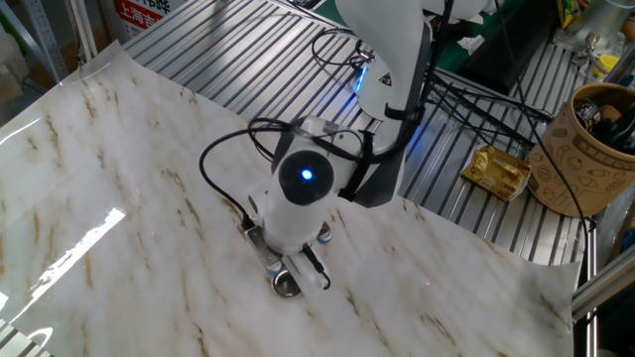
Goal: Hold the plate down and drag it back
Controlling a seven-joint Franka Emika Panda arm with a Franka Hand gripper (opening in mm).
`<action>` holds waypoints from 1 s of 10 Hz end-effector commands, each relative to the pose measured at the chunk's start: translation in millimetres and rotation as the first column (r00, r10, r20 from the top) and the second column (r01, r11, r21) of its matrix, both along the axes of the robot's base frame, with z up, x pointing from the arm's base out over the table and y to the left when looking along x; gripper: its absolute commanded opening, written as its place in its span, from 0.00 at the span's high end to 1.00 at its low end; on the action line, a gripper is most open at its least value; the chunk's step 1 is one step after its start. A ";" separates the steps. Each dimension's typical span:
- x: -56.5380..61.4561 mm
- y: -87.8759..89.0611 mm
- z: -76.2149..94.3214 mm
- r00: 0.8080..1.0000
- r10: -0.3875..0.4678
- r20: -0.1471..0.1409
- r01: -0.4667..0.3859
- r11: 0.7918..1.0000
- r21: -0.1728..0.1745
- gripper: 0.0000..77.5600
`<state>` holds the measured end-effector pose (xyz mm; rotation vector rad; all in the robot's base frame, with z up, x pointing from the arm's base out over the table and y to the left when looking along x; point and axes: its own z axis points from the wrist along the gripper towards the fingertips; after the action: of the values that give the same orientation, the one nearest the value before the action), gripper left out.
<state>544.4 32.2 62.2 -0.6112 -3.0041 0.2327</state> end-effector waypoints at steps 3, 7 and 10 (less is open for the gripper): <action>25.5 28.5 11.7 0.992 -0.097 0.081 0.087 0.989 0.121 1.00; 26.7 29.0 42.2 0.998 0.015 0.055 -0.023 0.989 0.144 1.00; 27.8 23.8 86.4 0.993 0.114 0.035 -0.119 0.978 0.171 1.00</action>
<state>569.0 60.6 83.6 -0.6510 -3.0220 0.0163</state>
